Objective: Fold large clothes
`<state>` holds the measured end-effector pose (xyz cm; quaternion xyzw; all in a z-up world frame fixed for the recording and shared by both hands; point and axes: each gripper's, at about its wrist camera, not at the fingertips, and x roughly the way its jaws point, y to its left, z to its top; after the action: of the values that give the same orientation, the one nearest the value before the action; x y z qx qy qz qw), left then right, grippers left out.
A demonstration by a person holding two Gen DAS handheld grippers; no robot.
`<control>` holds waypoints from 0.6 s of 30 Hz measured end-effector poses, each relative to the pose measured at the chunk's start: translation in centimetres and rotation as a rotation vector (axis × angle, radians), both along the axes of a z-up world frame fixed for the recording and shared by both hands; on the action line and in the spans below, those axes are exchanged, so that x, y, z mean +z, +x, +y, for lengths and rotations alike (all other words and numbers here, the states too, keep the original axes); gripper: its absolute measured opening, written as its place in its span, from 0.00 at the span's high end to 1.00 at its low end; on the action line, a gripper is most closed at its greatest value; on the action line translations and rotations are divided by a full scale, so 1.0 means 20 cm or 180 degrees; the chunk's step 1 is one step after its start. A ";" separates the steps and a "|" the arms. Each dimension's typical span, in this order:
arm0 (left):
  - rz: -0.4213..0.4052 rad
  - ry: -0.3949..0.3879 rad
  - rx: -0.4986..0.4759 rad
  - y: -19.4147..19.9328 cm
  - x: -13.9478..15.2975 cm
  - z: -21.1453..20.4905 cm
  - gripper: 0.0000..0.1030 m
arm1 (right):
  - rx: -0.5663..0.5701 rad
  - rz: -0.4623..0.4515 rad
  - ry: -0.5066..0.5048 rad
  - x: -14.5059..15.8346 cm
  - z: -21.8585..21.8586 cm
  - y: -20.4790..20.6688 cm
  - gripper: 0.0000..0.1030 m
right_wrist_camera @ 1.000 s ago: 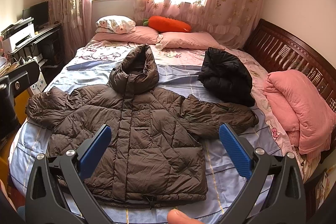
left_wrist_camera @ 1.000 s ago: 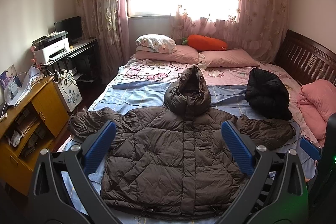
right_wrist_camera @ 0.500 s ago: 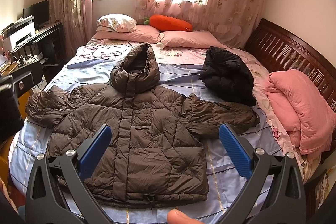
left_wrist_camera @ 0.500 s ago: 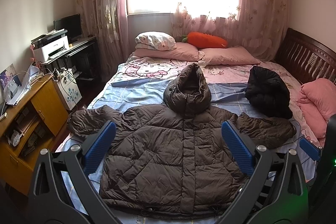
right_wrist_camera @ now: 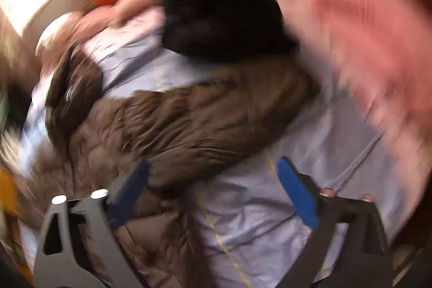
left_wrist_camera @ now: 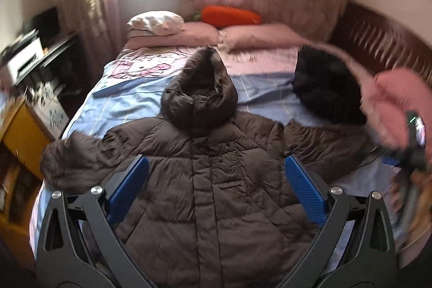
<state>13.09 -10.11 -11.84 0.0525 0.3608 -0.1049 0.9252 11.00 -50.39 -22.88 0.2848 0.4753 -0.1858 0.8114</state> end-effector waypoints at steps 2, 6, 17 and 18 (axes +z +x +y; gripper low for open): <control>-0.0026 0.0052 -0.0039 0.06 -0.20 -0.07 0.02 | -0.0361 -0.0135 0.0712 -0.17 -0.30 -0.02 0.15; 0.0619 0.0063 -0.0008 0.22 -0.50 -0.14 0.02 | -0.0925 -0.0274 0.1234 -0.42 -0.62 -0.04 0.14; 0.0987 0.0392 -0.0209 0.32 -0.88 -0.27 0.02 | -0.1165 -0.0012 0.1387 -0.81 -0.59 0.27 0.82; 0.1066 0.0432 -0.0187 0.34 -0.94 -0.27 0.02 | -0.1203 -0.0087 0.1436 -0.82 -0.60 0.26 0.90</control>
<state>19.84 -15.50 -30.56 0.1071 0.5144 -0.1145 0.8431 16.27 -62.47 -39.25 0.5440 0.4321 -0.2194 0.6850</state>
